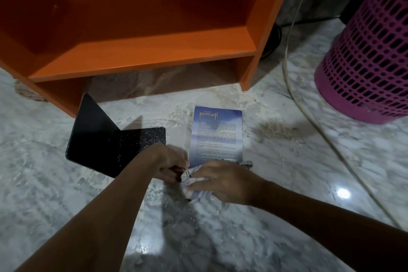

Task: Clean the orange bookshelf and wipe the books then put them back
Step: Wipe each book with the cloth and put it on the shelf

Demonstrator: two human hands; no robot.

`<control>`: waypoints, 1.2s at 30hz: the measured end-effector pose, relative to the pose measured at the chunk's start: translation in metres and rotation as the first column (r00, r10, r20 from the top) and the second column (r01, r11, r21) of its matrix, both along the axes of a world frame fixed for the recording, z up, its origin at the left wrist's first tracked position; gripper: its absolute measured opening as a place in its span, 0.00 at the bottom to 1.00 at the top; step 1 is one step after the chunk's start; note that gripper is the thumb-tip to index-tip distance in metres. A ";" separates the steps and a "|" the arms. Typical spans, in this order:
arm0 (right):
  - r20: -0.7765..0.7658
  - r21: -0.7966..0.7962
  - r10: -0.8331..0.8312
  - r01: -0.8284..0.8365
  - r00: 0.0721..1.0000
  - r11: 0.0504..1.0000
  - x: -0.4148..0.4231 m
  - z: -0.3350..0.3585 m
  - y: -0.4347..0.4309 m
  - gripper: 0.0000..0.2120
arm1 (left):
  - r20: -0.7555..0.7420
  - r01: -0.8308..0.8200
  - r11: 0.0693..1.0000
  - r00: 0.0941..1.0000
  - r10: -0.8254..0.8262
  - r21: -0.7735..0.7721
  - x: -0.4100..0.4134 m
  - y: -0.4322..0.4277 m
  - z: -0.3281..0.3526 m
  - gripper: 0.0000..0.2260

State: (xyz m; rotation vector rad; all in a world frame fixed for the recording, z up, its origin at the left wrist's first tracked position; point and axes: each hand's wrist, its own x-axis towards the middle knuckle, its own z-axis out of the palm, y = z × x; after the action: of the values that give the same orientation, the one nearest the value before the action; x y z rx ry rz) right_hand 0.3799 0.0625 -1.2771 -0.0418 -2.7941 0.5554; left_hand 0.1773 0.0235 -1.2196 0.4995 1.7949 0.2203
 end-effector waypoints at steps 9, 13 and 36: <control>0.180 -0.121 -0.639 0.662 0.747 0.740 -0.023 0.009 0.080 0.25 | -0.004 -0.024 0.999 1.000 0.024 -0.025 0.003 -0.001 0.001 0.08; 0.154 -0.285 -0.858 0.854 0.490 0.436 -0.021 0.023 0.126 0.22 | -0.165 0.090 0.995 0.982 -0.094 -0.031 0.007 0.003 0.001 0.15; -0.027 -0.505 -0.932 0.800 0.360 0.324 0.029 0.061 0.089 0.22 | -0.682 0.336 0.938 0.707 -0.189 0.088 0.131 0.025 -0.021 0.60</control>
State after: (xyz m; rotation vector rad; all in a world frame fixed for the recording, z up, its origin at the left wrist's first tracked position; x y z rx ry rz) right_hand 0.4089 0.1515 -1.2162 -1.3784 -1.8016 0.7163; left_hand 0.3080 0.0482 -1.2402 1.0896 2.3775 0.0160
